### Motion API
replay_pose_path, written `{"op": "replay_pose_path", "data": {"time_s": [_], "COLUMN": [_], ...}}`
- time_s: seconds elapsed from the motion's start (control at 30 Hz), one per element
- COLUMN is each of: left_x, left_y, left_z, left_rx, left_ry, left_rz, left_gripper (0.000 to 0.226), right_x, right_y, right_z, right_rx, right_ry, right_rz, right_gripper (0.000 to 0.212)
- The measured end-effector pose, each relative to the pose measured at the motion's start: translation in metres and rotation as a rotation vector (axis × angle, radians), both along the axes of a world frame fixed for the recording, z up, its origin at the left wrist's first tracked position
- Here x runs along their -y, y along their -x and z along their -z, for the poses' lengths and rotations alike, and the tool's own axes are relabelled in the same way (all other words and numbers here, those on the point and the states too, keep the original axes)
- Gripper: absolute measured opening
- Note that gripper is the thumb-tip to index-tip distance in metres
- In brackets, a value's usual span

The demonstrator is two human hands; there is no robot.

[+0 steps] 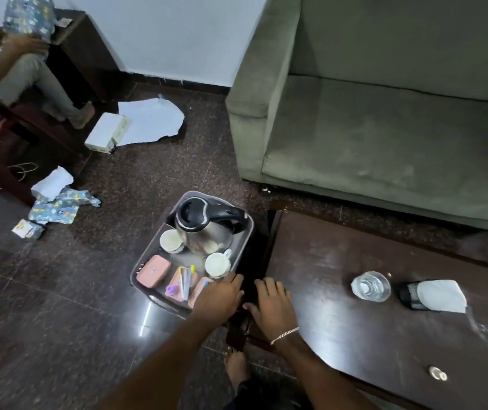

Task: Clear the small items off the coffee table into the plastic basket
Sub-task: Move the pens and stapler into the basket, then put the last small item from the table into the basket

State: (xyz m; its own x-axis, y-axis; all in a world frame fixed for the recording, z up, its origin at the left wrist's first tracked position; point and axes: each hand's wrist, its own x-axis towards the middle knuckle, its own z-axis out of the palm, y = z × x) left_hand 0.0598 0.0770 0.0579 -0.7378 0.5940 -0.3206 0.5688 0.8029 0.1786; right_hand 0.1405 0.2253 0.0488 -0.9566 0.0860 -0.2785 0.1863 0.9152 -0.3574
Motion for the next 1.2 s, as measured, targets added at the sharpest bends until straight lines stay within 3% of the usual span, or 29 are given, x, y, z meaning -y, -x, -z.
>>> {"op": "replay_pose_path", "data": {"time_s": [0.2,0.37,0.53,0.77,0.93,1.2], "left_x": [-0.082,-0.161,-0.233,-0.307,-0.332,-0.339], "left_y": [-0.043,-0.094,-0.150,-0.213,-0.235,-0.243], "left_z": [0.018,0.044,0.073,0.108,0.131,0.148], "left_rx": [0.069,0.144,0.208,0.256,0.283,0.324], "left_ry": [-0.095,-0.122,-0.143,-0.127,-0.117,-0.134], "left_rz": [0.187,0.255,0.350,0.440,0.463,0.402], "left_gripper": [0.074,0.087,0.091,0.089,0.085,0.072], "right_x": [-0.093,-0.172,-0.237,-0.301,-0.326,-0.325], "right_y": [-0.064,-0.132,-0.205,-0.287,-0.310,-0.310], "right_z": [0.012,0.028,0.050,0.083,0.105,0.129], "right_rx": [0.044,0.070,0.110,0.216,0.224,0.081], "right_ry": [-0.071,-0.102,-0.119,-0.157,-0.108,0.056], "right_rz": [0.059,0.144,0.289,0.466,0.588,0.657], "right_gripper": [0.076,0.077,0.078,0.061,0.051,0.026]}}
